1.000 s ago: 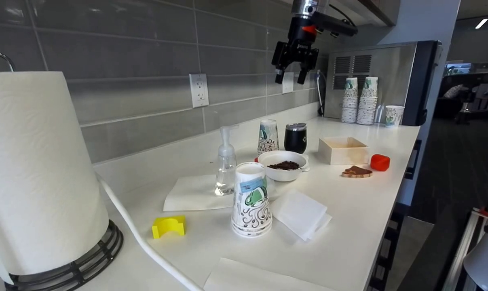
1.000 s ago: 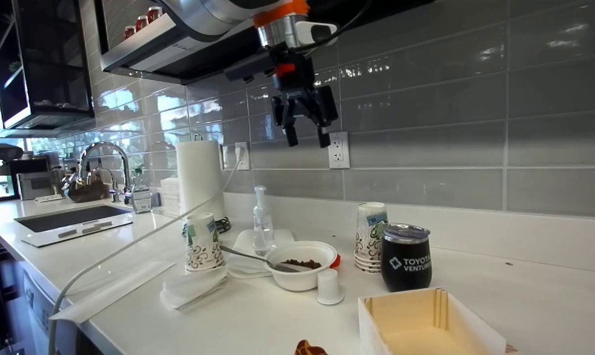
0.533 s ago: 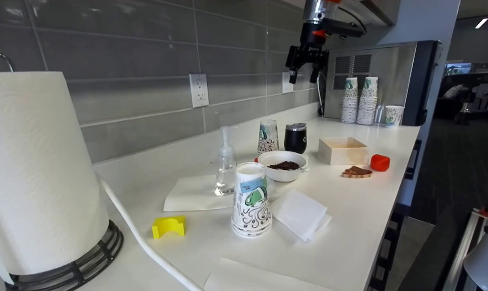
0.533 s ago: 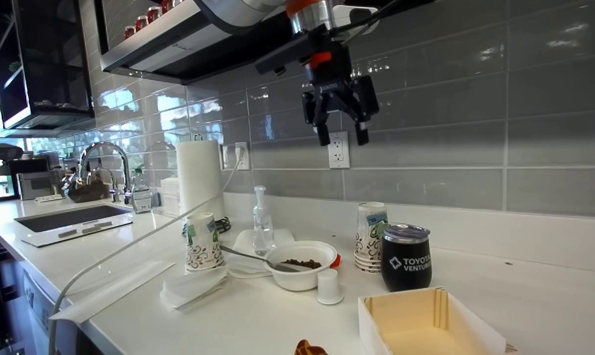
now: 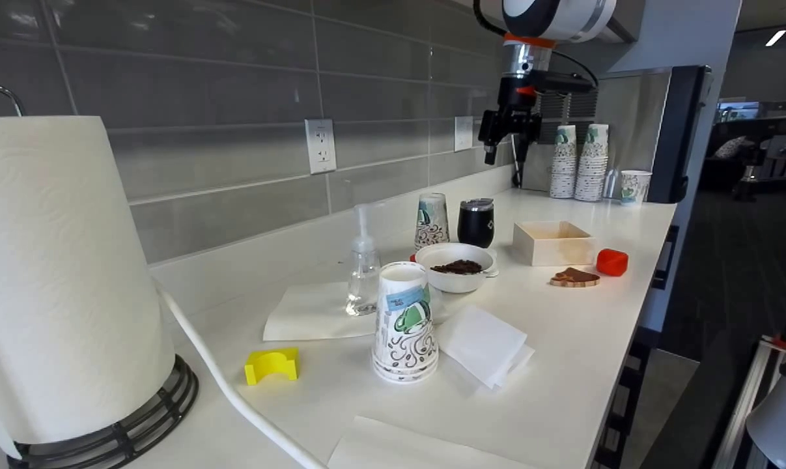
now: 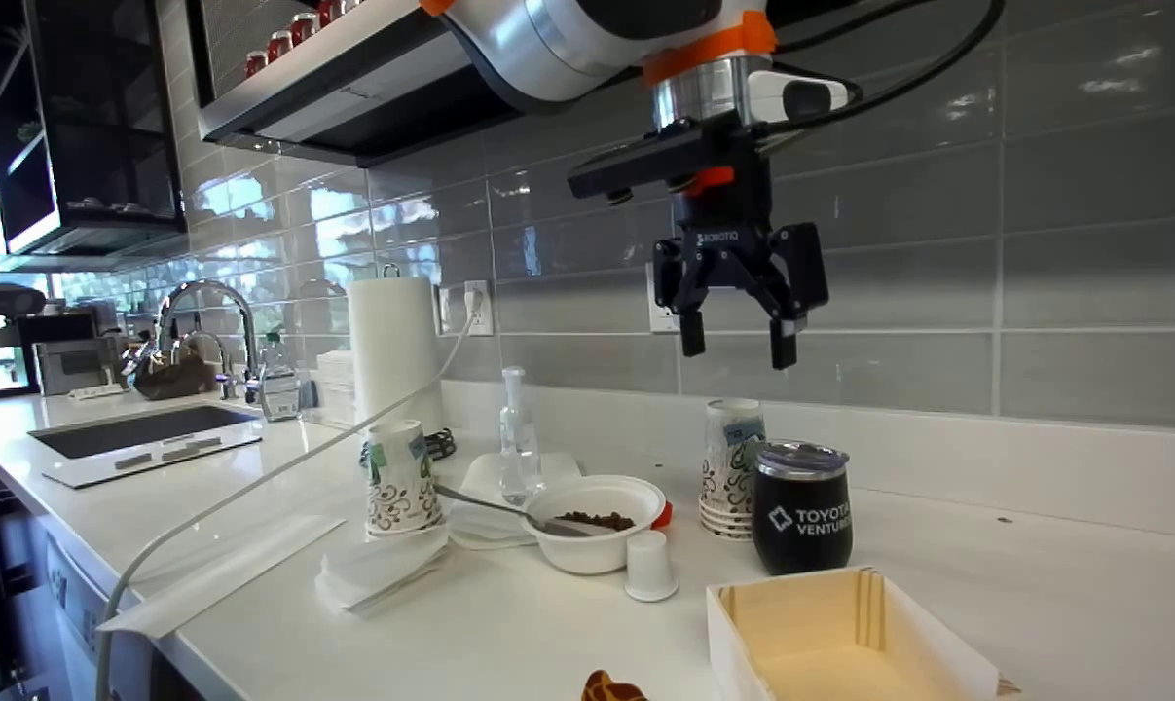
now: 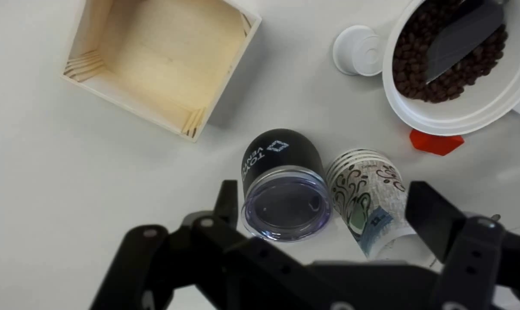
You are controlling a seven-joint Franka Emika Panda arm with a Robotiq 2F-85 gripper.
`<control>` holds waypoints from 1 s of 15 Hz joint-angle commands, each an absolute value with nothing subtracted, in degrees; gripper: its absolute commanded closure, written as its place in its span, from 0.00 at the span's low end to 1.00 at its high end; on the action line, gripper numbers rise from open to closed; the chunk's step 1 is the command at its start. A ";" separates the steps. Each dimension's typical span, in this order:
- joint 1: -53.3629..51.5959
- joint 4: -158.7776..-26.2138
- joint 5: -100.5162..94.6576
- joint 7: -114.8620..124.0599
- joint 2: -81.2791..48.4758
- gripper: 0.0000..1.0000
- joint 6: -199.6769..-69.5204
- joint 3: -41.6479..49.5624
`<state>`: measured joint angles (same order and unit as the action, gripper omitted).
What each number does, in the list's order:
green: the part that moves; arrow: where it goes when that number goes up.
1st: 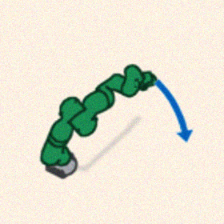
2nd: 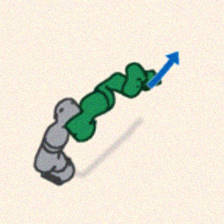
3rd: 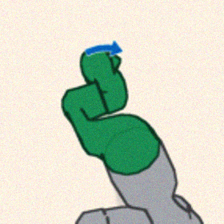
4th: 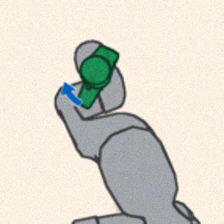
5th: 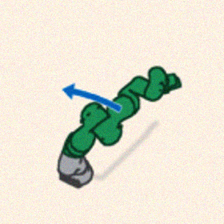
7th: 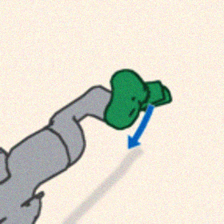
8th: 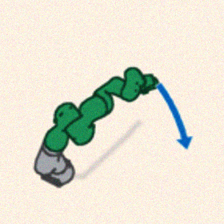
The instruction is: Take the lid off the flask and place the lid on the counter top
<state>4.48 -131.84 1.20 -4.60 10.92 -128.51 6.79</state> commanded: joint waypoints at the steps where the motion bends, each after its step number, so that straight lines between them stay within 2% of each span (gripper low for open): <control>1: 4.54 -128.43 4.90 -7.81 5.83 0.00 -130.17 7.83; 15: 5.36 -117.76 6.33 -7.43 -7.94 0.00 -130.13 6.84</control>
